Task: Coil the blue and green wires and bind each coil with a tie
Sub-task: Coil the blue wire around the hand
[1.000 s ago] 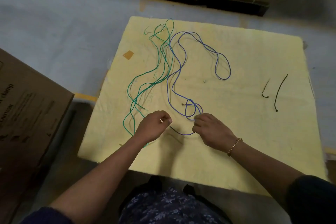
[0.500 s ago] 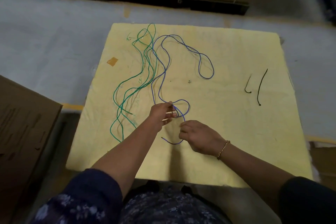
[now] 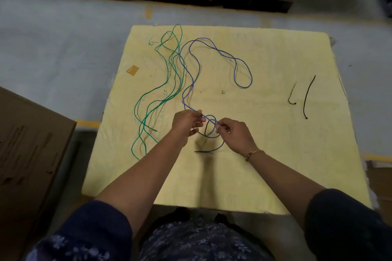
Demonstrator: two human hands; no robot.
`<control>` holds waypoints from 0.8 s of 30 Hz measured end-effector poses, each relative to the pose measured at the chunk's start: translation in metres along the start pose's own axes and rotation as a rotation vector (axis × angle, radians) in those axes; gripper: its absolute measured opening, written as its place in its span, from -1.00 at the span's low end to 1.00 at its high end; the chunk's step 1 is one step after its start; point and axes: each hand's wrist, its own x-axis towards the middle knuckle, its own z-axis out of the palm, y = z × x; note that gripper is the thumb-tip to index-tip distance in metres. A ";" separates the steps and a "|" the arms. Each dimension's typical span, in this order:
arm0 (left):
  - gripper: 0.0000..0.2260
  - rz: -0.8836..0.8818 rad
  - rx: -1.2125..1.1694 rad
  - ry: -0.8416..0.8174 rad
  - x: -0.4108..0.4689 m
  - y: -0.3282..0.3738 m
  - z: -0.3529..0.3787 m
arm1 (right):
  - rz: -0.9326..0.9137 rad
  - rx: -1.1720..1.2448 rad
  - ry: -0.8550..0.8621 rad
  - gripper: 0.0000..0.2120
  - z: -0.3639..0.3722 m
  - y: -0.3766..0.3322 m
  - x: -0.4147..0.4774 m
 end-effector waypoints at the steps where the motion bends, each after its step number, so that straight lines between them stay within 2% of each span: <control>1: -0.91 0.008 -0.032 0.012 0.002 0.003 -0.002 | 0.023 0.013 0.004 -0.86 -0.002 0.004 -0.002; 5: -0.88 0.021 -0.276 0.041 0.007 0.020 -0.013 | 0.133 0.038 -0.005 -0.88 -0.013 0.039 -0.009; 9: -0.85 -0.023 -0.454 0.002 0.005 0.038 -0.017 | 0.237 -0.088 -0.028 -0.82 -0.025 0.066 -0.014; 13: -0.85 -0.022 -0.565 -0.043 0.001 0.050 -0.006 | 0.316 -0.173 -0.167 -0.90 -0.035 0.057 -0.017; 15: -0.87 -0.008 -0.581 -0.071 -0.001 0.056 -0.001 | 0.212 -0.164 -0.209 -0.60 -0.038 0.044 -0.016; 16: -0.88 -0.006 -0.583 -0.088 -0.003 0.058 0.003 | 0.139 -0.134 -0.164 -0.47 -0.039 0.035 -0.016; 17: -0.88 -0.006 -0.580 -0.106 -0.006 0.060 0.007 | 0.079 -0.066 -0.114 -0.45 -0.040 0.023 -0.015; 20: -0.88 0.003 -0.573 -0.161 -0.014 0.067 0.019 | 0.018 0.213 -0.174 -0.75 -0.044 -0.013 -0.008; 21: -0.87 0.017 -0.562 -0.175 -0.017 0.069 0.022 | -0.002 0.234 -0.202 -0.85 -0.046 -0.024 -0.007; 24: -0.74 0.107 -0.325 -0.242 -0.024 0.075 0.028 | -0.062 0.276 -0.192 -0.84 -0.055 -0.045 -0.005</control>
